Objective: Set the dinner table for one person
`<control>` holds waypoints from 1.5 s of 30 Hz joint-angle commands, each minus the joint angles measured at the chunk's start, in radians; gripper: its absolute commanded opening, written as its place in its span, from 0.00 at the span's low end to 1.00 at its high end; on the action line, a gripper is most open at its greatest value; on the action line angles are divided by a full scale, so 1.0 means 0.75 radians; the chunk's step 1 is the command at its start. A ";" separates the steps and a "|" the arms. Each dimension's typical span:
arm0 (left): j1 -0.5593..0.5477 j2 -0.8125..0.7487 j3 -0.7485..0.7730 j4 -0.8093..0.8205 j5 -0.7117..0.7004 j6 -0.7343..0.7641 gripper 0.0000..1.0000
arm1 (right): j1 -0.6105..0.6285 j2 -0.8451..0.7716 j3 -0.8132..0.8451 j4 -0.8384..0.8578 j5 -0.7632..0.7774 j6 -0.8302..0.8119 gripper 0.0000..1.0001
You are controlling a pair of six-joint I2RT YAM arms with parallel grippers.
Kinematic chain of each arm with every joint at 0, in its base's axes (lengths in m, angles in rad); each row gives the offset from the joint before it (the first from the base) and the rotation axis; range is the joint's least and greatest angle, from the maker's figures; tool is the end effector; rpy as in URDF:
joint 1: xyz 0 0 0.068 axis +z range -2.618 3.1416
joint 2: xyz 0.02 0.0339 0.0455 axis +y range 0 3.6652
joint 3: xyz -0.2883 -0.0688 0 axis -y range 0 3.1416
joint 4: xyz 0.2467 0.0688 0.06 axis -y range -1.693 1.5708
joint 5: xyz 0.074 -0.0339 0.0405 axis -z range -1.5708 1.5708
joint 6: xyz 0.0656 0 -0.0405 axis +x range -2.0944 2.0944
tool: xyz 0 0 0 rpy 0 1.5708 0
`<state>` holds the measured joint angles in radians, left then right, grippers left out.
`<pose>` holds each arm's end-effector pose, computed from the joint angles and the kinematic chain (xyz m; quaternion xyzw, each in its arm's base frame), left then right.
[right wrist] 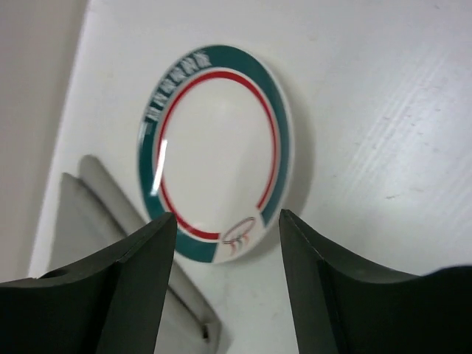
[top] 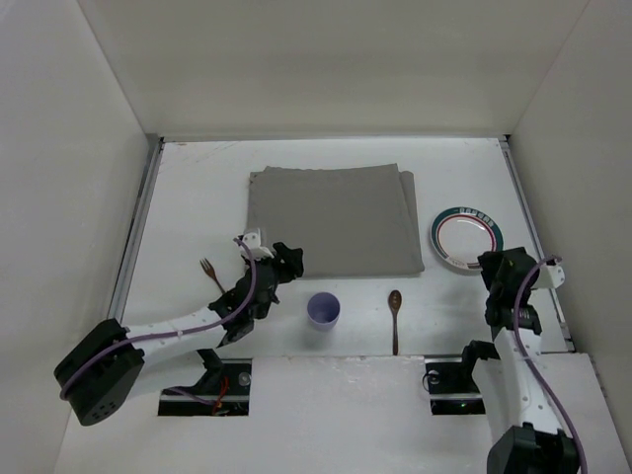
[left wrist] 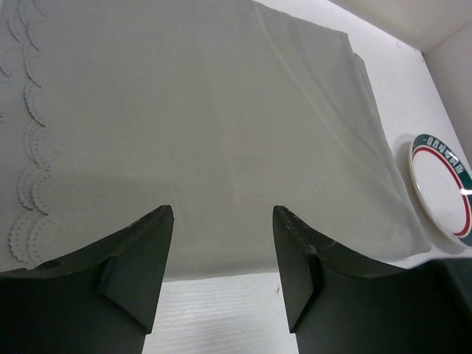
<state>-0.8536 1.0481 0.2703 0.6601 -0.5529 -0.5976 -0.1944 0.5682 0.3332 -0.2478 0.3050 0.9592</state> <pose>0.1724 -0.1453 0.2177 -0.0880 0.7364 -0.2715 0.6135 0.1452 -0.0487 0.2061 0.5271 0.6660 0.0703 0.5231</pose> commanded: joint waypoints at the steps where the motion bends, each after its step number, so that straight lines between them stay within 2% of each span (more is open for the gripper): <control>1: 0.008 -0.017 -0.039 0.190 -0.079 0.046 0.54 | -0.049 0.109 -0.037 0.064 -0.079 -0.025 0.62; 4: 0.028 -0.064 -0.068 0.177 -0.093 0.026 0.54 | -0.049 0.240 -0.048 0.173 -0.106 0.005 0.55; 12: 0.055 -0.207 -0.125 0.143 -0.191 -0.017 0.54 | -0.069 0.529 -0.037 0.371 -0.143 0.048 0.53; 15: 0.078 -0.207 -0.125 0.100 -0.218 -0.044 0.55 | -0.081 0.633 -0.041 0.475 -0.165 0.069 0.49; 18: 0.088 -0.177 -0.127 0.089 -0.216 -0.081 0.55 | -0.090 0.766 -0.027 0.545 -0.184 0.085 0.36; 20: 0.098 -0.154 -0.121 0.087 -0.210 -0.087 0.55 | -0.114 0.815 -0.035 0.594 -0.198 0.099 0.20; 22: 0.102 -0.150 -0.125 0.087 -0.210 -0.089 0.55 | -0.118 0.781 -0.050 0.619 -0.188 0.106 0.10; 26: 0.110 -0.132 -0.133 0.097 -0.218 -0.105 0.56 | -0.102 0.489 -0.037 0.531 -0.096 0.067 0.06; 30: 0.119 -0.080 -0.133 0.104 -0.206 -0.144 0.56 | 0.049 0.245 0.052 0.463 -0.051 0.016 0.06; 33: 0.127 -0.041 -0.117 0.110 -0.185 -0.152 0.56 | 0.237 0.226 0.138 0.480 -0.055 0.001 0.06; 37: 0.137 -0.037 -0.115 0.110 -0.181 -0.160 0.56 | 0.509 0.452 0.277 0.573 -0.065 -0.007 0.06; 40: 0.143 -0.033 -0.115 0.110 -0.181 -0.160 0.56 | 0.691 0.757 0.414 0.706 -0.138 0.003 0.06; 45: 0.143 -0.043 -0.127 0.110 -0.181 -0.156 0.56 | 0.849 1.213 0.668 0.843 -0.288 0.075 0.06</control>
<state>-0.7506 1.0245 0.1818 0.6987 -0.6807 -0.7059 0.4015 1.3861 0.7425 0.2211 0.1669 0.9707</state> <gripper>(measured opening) 0.556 0.096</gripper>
